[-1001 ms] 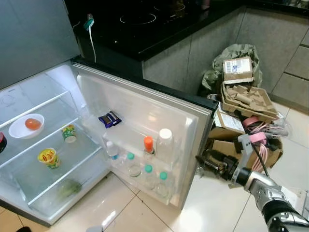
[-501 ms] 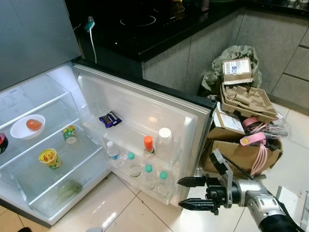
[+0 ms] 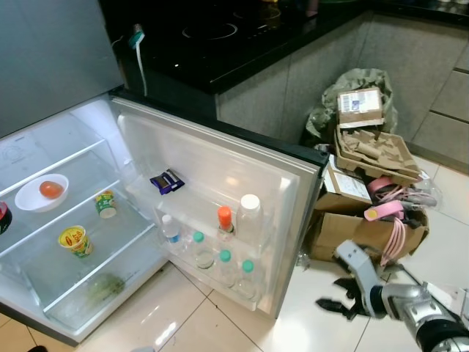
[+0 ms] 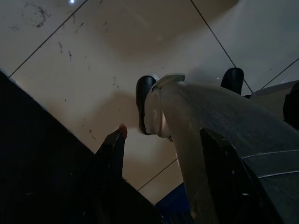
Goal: Restocking fridge
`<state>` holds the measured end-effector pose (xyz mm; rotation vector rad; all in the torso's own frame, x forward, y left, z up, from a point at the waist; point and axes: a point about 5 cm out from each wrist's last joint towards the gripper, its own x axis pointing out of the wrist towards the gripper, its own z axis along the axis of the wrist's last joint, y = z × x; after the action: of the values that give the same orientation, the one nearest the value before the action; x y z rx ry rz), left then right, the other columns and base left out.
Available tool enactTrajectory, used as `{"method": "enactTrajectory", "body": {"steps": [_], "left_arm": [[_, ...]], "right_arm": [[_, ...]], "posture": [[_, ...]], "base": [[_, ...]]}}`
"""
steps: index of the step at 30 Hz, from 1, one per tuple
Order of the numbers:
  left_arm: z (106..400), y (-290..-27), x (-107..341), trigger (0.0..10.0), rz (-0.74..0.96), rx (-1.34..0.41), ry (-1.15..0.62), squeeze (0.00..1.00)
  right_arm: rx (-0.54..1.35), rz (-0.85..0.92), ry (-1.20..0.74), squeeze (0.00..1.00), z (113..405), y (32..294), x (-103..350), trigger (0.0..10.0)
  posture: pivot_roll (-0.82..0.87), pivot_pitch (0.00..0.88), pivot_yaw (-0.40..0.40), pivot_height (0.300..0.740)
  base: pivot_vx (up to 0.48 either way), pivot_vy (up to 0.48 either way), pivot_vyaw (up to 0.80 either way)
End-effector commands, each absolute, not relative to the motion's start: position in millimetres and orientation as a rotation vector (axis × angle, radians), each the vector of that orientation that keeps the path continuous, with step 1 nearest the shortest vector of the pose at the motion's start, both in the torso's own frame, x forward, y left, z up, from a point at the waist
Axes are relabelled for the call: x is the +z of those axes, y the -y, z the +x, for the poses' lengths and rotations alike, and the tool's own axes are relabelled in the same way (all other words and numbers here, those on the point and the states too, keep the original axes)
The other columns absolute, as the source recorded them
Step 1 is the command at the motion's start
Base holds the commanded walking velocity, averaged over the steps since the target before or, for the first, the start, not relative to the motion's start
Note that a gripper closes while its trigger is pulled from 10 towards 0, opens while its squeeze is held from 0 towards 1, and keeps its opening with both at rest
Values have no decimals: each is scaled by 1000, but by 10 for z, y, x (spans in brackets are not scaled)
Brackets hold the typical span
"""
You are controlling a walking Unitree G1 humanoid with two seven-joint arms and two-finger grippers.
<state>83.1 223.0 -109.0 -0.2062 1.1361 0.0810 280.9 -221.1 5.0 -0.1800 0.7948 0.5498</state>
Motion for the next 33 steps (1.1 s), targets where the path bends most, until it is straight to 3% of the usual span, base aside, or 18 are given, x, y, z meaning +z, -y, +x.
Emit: {"method": "enactTrajectory", "body": {"steps": [1, 5, 14, 17, 22, 25, 29, 33], "left_arm": [[725, -2209, -1117, 10000, -204, 68, -1175, 0], [667, -2222, -1122, 10000, -198, 65, -1182, 0], [569, -2314, -1112, 10000, -186, 78, -1192, 0], [563, -2350, -1103, 10000, -184, 81, -1186, 0], [584, -2347, -1099, 10000, -183, 75, -1177, 0], [626, -2335, -1094, 10000, -182, 63, -1167, 0], [632, -2332, -1094, 10000, -181, 60, -1166, 0], [651, -2320, -1093, 10000, -182, 54, -1164, 0]], "right_arm": [[362, -176, -696, 0, 2982, 2326, 190, 10000], [239, -104, -512, 0, 3241, 2268, 431, 10000], [272, -50, -391, 0, 3465, 2014, 658, 10000], [398, 28, -335, 0, 3559, 1714, 769, 10000], [519, 74, -313, 0, 3558, 1518, 791, 10000], [865, 131, -318, 0, 3436, 1164, 776, 10000], [996, 141, -328, 0, 3369, 1077, 764, 10000], [1354, 163, -352, 0, 3154, 917, 754, 10000]], "posture": [[-72, 14, -14, 740], [-56, 45, -8, 740], [-26, 68, -1, 740], [-18, 77, 5, 740], [-16, 78, 6, 740], [-21, 78, 8, 740], [-22, 77, 9, 740], [-30, 73, 7, 740]], "base": [[0, 0, 0], [0, 0, 0], [0, 0, 0], [0, 0, 0], [0, 0, 0], [0, 0, 0], [0, 0, 0], [0, 0, 0]]}}
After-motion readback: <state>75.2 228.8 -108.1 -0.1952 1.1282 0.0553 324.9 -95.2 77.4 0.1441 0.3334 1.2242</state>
